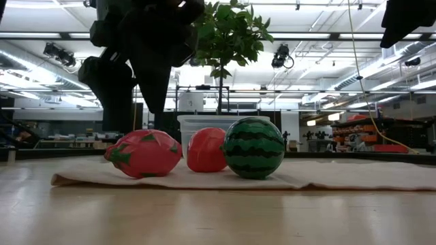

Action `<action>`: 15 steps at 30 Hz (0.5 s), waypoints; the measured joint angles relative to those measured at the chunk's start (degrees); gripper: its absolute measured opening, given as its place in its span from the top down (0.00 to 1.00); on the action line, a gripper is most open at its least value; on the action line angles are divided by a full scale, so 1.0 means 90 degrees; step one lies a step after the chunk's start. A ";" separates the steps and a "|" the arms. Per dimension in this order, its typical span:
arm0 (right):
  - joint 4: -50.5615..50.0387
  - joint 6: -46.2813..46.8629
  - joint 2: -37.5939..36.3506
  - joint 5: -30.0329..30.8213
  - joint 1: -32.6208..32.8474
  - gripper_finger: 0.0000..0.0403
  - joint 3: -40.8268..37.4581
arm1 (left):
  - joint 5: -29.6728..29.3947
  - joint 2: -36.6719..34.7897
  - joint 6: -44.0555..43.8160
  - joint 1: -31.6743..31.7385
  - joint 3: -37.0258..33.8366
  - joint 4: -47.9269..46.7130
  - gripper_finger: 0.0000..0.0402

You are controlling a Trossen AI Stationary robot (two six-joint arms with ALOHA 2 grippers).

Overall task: Pick and placing Produce into tupperware
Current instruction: Put the dragonfruit into the transparent bin

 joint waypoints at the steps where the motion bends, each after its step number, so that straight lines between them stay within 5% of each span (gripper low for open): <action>1: 0.0001 0.0000 0.0000 0.0000 0.0000 0.45 0.0000 | 0.0000 0.0000 0.0000 0.0000 0.0000 0.0009 0.12; 7: 0.0000 0.0000 0.0000 0.0000 -0.0001 0.45 0.0000 | -0.0002 0.0000 0.0010 0.0000 0.0000 0.0201 0.02; 15: 0.0044 0.0000 0.0002 0.0000 -0.0001 0.45 0.0002 | -0.0002 0.0370 -0.0200 0.0004 0.0005 0.0163 0.02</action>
